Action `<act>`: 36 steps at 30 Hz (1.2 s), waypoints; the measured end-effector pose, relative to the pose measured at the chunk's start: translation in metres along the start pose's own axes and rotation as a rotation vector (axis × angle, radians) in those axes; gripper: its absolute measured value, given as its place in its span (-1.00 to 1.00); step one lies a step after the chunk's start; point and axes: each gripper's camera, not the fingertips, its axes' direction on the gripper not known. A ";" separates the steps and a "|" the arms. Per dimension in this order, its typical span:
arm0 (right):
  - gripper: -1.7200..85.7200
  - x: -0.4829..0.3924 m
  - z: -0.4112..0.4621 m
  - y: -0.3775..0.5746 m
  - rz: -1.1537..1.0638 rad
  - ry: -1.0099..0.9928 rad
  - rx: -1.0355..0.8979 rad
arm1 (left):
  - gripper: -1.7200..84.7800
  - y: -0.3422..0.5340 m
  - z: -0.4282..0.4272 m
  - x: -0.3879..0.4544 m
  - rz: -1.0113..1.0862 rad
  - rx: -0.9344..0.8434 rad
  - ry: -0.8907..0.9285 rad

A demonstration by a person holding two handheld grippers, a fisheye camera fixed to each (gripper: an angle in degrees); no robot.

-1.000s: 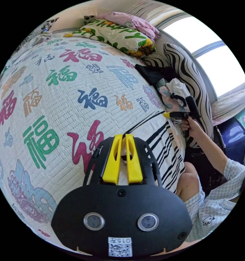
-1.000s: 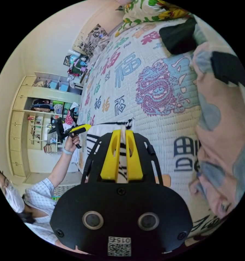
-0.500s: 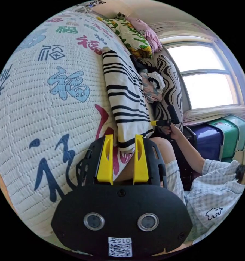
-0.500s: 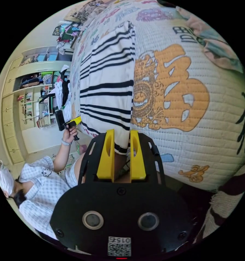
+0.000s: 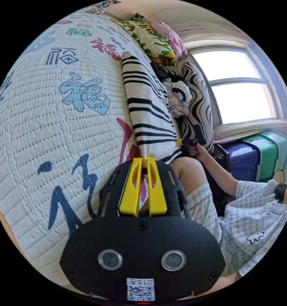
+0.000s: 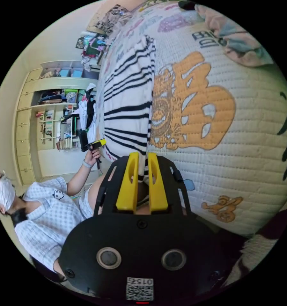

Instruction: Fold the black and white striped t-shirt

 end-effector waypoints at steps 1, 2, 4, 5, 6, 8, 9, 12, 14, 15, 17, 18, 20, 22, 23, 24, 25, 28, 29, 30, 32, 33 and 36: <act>-0.78 0.000 -0.012 0.000 -0.043 -0.003 0.044 | -0.85 -0.003 -0.018 -0.002 0.017 0.037 -0.016; -0.77 -0.002 -0.026 -0.001 -0.097 -0.002 0.110 | -0.83 -0.005 -0.028 -0.002 0.022 0.064 -0.028; -0.74 -0.004 -0.046 -0.009 -0.167 -0.023 0.212 | -0.76 -0.026 -0.063 -0.008 0.036 0.157 -0.041; -0.72 -0.004 -0.055 -0.020 -0.208 -0.044 0.262 | -0.75 -0.034 -0.068 -0.011 0.036 0.168 -0.034; -0.71 -0.004 -0.058 -0.026 -0.226 -0.051 0.283 | -0.73 -0.054 -0.075 -0.015 0.037 0.173 -0.022; -0.67 0.000 -0.064 -0.055 -0.270 -0.079 0.336 | -0.70 -0.086 -0.078 -0.017 0.063 0.179 -0.009; -0.66 0.002 -0.064 -0.063 -0.272 -0.086 0.340 | -0.69 -0.108 -0.076 -0.018 0.079 0.178 -0.003; -0.64 0.013 -0.059 -0.098 -0.258 -0.096 0.310 | -0.66 -0.154 -0.059 -0.024 0.089 0.149 0.052; -0.64 0.020 -0.047 -0.119 -0.227 -0.093 0.228 | -0.65 -0.173 -0.044 -0.032 0.065 0.109 0.080; -0.65 0.021 -0.045 -0.123 -0.229 -0.099 0.208 | -0.66 -0.182 -0.035 -0.034 0.066 0.082 0.108; -0.68 0.025 -0.041 -0.132 -0.235 -0.149 0.188 | -0.67 -0.190 -0.024 -0.032 0.077 0.065 0.155; -0.69 0.026 -0.040 -0.134 -0.237 -0.173 0.180 | -0.69 -0.193 -0.017 -0.030 0.083 0.055 0.185; -0.77 0.025 -0.034 -0.141 -0.237 -0.219 0.137 | -0.75 -0.196 -0.008 -0.025 0.082 0.029 0.193; -0.85 0.020 -0.031 -0.143 -0.231 -0.196 0.116 | -0.88 -0.199 0.000 -0.015 0.087 -0.016 0.175; -0.86 0.015 -0.033 -0.143 -0.249 -0.177 0.124 | -0.89 -0.199 -0.001 -0.012 0.092 -0.016 0.168; -0.87 0.012 -0.034 -0.143 -0.261 -0.166 0.128 | -0.91 -0.200 -0.005 -0.003 0.125 -0.001 0.164; -0.87 0.005 -0.038 -0.142 -0.281 -0.146 0.146 | -0.92 -0.201 -0.009 0.007 0.146 0.014 0.155; -0.88 -0.018 -0.052 -0.143 -0.354 -0.114 0.226 | -0.93 -0.209 -0.027 0.036 0.219 0.072 0.126; -0.88 -0.031 -0.057 -0.144 -0.403 -0.075 0.250 | -0.93 -0.211 -0.031 0.044 0.247 0.081 0.107; -0.88 -0.037 -0.059 -0.144 -0.429 -0.054 0.256 | -0.93 -0.213 -0.036 0.060 0.304 0.084 0.055; -0.87 -0.061 -0.062 -0.141 -0.523 0.023 0.231 | -0.93 -0.212 -0.039 0.082 0.384 0.050 -0.013; -0.87 -0.066 -0.062 -0.138 -0.546 0.040 0.218 | -0.93 -0.206 -0.040 0.098 0.443 0.017 -0.044; -0.87 -0.093 -0.061 -0.109 -0.679 0.102 0.177 | -0.93 -0.170 -0.043 0.139 0.624 -0.032 -0.089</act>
